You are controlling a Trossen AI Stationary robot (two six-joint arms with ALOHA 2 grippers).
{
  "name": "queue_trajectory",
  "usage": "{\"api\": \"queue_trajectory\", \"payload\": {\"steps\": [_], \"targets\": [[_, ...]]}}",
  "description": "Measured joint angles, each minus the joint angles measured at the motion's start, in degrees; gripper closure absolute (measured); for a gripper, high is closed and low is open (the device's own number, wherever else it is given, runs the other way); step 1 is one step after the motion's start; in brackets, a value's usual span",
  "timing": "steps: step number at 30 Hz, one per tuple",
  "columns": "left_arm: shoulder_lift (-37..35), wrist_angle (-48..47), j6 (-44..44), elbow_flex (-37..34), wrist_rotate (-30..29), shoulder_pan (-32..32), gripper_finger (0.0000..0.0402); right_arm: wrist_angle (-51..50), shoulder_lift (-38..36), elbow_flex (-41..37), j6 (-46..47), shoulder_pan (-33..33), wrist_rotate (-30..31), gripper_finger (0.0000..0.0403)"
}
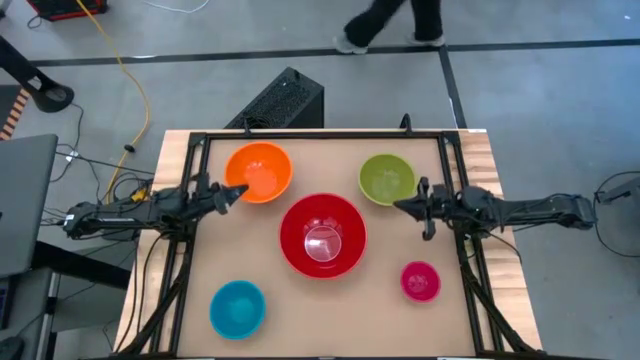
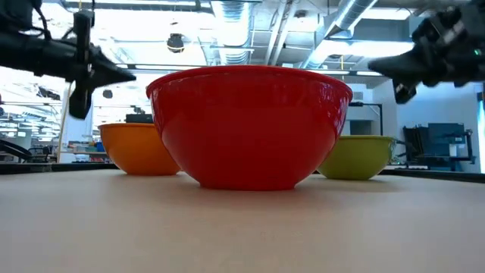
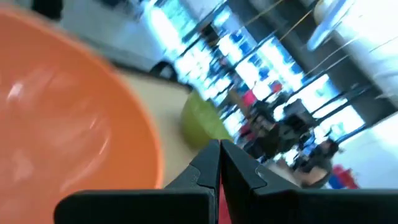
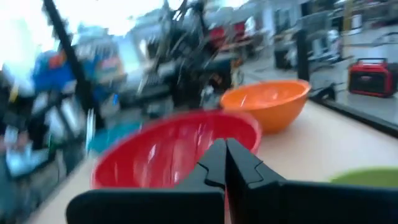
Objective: Nest bowls inside each other
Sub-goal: Stack the orange bowl on top of the red bowl
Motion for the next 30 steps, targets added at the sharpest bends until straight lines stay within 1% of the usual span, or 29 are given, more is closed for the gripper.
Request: {"api": "queue_trajectory", "payload": {"steps": [3,5,7,10,13,16,19,21,23,27,30], "targets": [[0.0,2.2,3.7,0.4,-1.2,0.0,0.0401,-0.3,2.9,3.1,0.5,-0.5,0.5,0.0387],[0.0,0.5,5.3,1.9,-1.9,0.0,0.0401,-0.3,6.3,6.0,-1.1,-0.5,0.7,0.0387],[0.0,-2.3,7.3,3.7,-2.7,0.2,0.0402,-0.2,11.4,9.5,-3.2,-0.5,2.1,0.0387],[0.6,-8.3,11.3,7.7,-3.2,1.4,0.0401,-0.2,21.2,15.7,-5.8,-0.6,5.4,0.0387],[2.4,-16.6,15.4,13.6,-3.8,3.5,0.0401,-0.2,32.6,23.6,-7.3,-2.0,8.0,0.0387],[5.5,-27.3,18.8,19.7,-5.1,6.0,0.0401,-0.3,44.9,32.7,-7.4,-4.3,8.6,0.0387],[9.4,-37.1,19.3,24.7,-7.6,8.8,0.0402,-3.0,56.4,43.3,-7.4,-7.1,8.6,0.0386],[12.0,-41.6,17.8,26.6,-8.6,10.6,0.0401,-8.0,63.2,51.3,-7.4,-9.0,8.4,0.0384],[14.2,-43.9,16.0,27.6,-8.7,12.4,0.0401,-15.6,69.8,59.9,-7.5,-10.7,8.3,0.0378],[17.8,-44.4,14.7,27.6,-7.3,15.1,0.0401,-32.5,81.6,78.0,-7.8,-13.5,6.7,0.0355],[19.5,-44.3,14.6,27.6,-6.4,16.1,0.0402,-40.9,89.9,90.7,-8.8,-14.9,4.4,0.0331]]}}
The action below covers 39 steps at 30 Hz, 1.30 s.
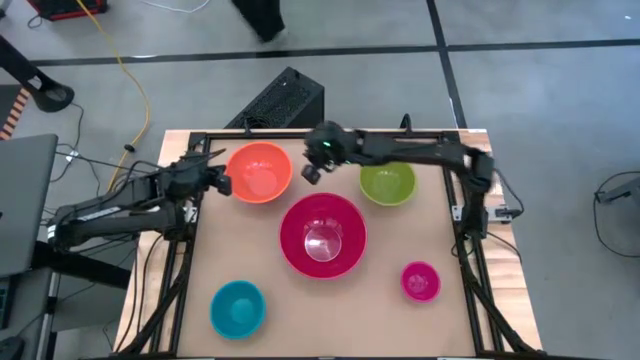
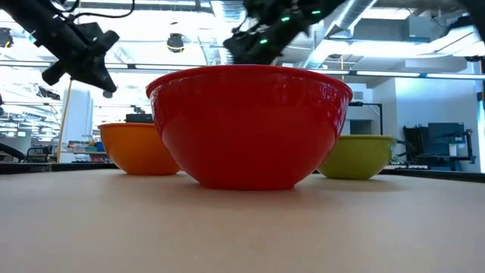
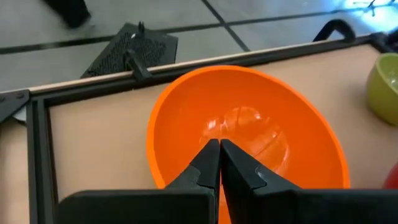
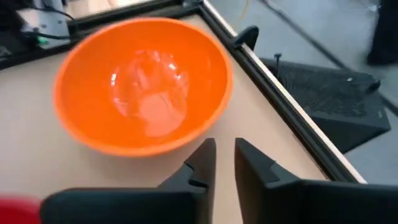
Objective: Nest bowls inside each other
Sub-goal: Stack the orange bowl on top of the red bowl
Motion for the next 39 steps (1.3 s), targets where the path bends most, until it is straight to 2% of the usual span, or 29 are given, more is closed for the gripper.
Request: {"api": "queue_trajectory", "payload": {"steps": [5,9,14,18,24,31,35,39], "targets": [[0.4,0.2,0.4,0.0,2.2,0.1,0.0401,-12.7,12.5,18.3,4.4,-1.9,-1.2,0.0277],[0.2,0.2,0.8,0.0,4.3,0.1,0.0398,-19.3,19.0,28.4,8.0,-3.3,-2.2,0.0220],[0.2,0.2,0.5,0.0,5.5,0.1,0.0371,-21.1,25.0,34.8,10.8,-4.4,-6.8,0.0146],[0.2,0.2,0.4,0.0,5.8,0.1,0.0342,-20.8,27.4,35.5,14.3,-4.3,-6.9,0.0119],[0.2,0.2,-0.6,0.0,6.1,0.1,0.0312,-21.0,30.3,35.5,17.2,-4.0,-6.7,0.0117],[0.2,0.1,-1.4,0.0,7.7,0.1,0.0308,-20.6,31.5,35.4,18.2,-2.7,-6.8,0.0124],[0.2,-0.1,-1.4,0.0,8.8,0.1,0.0308,-20.1,31.4,35.4,18.2,-2.1,-6.8,0.0153],[0.2,-0.2,-1.4,0.0,9.1,0.1,0.0308,-20.0,31.4,35.4,18.4,-1.9,-6.8,0.0208]]}}
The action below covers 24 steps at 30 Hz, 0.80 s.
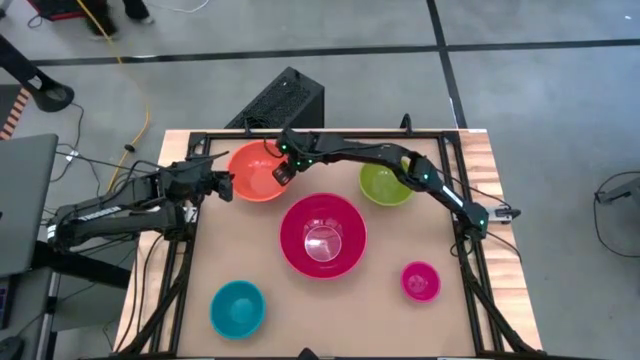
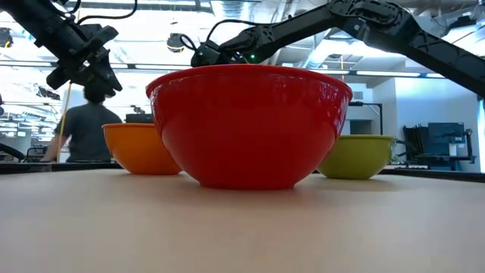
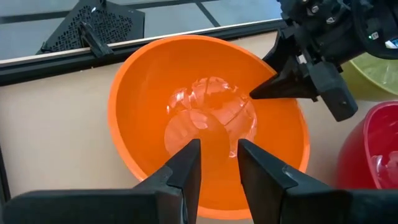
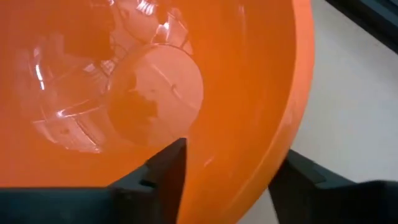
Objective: Nest bowls inside each other
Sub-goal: Stack the orange bowl on top of the red bowl
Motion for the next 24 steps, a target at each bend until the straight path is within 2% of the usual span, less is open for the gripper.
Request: {"api": "queue_trajectory", "payload": {"steps": [7,11,13,24], "targets": [[0.0,-0.5,-1.2,0.0,0.0,0.0,0.0308,0.0,0.0,0.0,-0.3,-0.1,0.0,0.0331],[0.0,-2.4,-2.6,0.0,0.7,0.0,0.0308,1.4,-0.2,0.0,-0.2,-0.3,-0.8,0.0382],[0.0,-3.1,-2.7,0.0,1.5,0.0,0.0308,2.4,-0.3,0.1,-0.5,-0.4,-1.1,0.0392],[0.0,-3.5,-4.3,0.0,4.1,0.0,0.0308,6.0,-0.5,0.0,4.3,-5.2,-3.4,0.0390]]}}
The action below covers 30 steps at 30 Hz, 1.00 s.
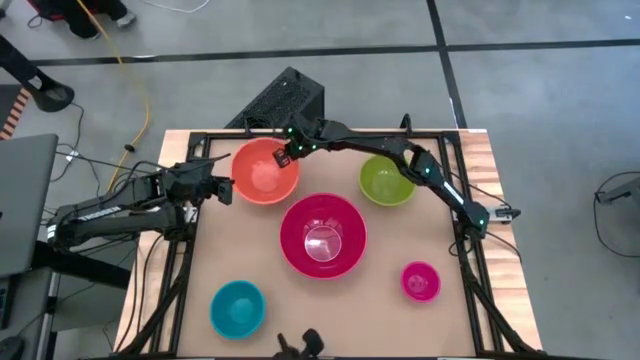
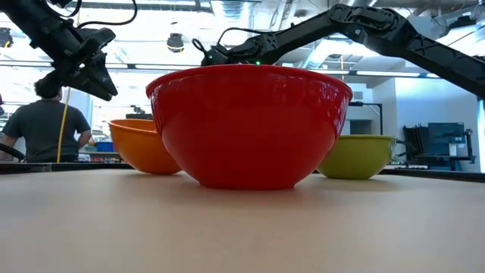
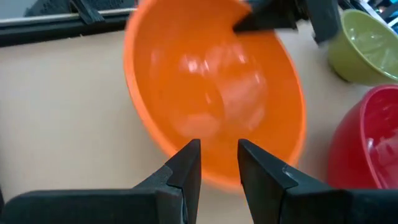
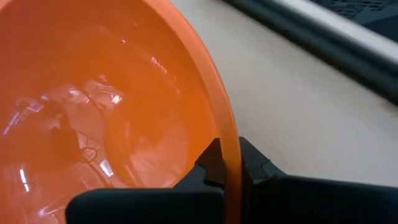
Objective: Nest bowls inside each other
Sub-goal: Stack the orange bowl on top of the red bowl
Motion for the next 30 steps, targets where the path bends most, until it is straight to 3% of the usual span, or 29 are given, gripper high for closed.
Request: {"api": "queue_trajectory", "payload": {"steps": [7,15,23,30], "targets": [[0.0,0.0,0.0,0.0,1.1,0.0,0.0308,-2.4,-4.2,0.0,0.2,-5.5,-1.6,0.0391],[0.0,0.0,1.0,0.0,0.2,0.0,0.0308,-13.0,-14.7,0.0,-7.4,-7.6,-3.0,0.0391],[0.7,0.1,5.3,0.0,-3.2,0.0,0.0308,-27.3,-27.6,0.0,-12.1,-5.1,-3.3,0.0391],[3.6,3.9,10.6,0.0,-7.2,0.0,0.0308,-40.2,-36.5,-0.6,-13.2,1.1,-3.0,0.0390]]}}
